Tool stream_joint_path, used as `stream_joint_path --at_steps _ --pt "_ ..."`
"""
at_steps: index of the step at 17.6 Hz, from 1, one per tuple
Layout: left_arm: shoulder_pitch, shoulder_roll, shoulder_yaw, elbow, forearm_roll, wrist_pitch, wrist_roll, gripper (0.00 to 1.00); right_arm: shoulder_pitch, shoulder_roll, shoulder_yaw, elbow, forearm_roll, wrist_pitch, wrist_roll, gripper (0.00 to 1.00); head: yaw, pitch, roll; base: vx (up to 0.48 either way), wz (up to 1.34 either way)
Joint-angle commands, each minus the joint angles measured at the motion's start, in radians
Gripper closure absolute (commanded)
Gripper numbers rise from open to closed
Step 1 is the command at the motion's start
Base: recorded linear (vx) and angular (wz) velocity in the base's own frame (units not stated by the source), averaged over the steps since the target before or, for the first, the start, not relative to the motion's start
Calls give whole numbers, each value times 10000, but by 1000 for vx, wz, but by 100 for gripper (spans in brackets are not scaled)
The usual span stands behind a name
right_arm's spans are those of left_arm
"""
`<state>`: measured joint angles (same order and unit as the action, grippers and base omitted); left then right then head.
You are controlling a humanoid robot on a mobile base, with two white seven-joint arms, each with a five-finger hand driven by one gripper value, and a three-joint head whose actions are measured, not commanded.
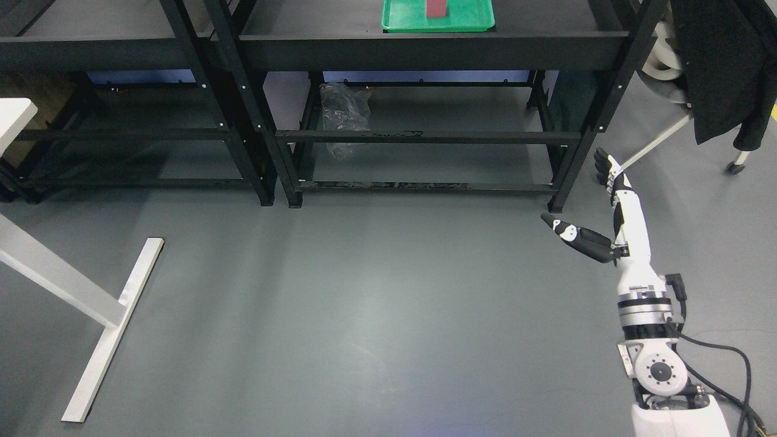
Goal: Pick pink block from left shelf to tray
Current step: 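Raise the right hand over the green tray on the shelf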
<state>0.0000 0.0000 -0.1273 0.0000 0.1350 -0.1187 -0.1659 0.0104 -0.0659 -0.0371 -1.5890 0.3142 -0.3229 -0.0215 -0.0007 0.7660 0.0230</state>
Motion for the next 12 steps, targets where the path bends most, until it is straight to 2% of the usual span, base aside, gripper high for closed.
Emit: stream_joint_path --at_steps 1,3,4,12 --pt "200 174 0 -175 0 6 3 0 -150 -691 -197 -171 5889 -314 -457 1 0 0 0 84 -100" --pt "200 174 0 -175 0 6 3 0 -150 -828 153 -171 7434 -330 -1727 1 0 0 0 57 -207" --pt "200 174 0 -175 0 6 3 0 -150 -814 308 -171 7777 -330 -1870 1 0 0 0 58 -214" --pt "200 174 0 -175 0 6 3 0 -455 -706 983 -171 7534 -345 -1719 1 0 0 0 98 -134"
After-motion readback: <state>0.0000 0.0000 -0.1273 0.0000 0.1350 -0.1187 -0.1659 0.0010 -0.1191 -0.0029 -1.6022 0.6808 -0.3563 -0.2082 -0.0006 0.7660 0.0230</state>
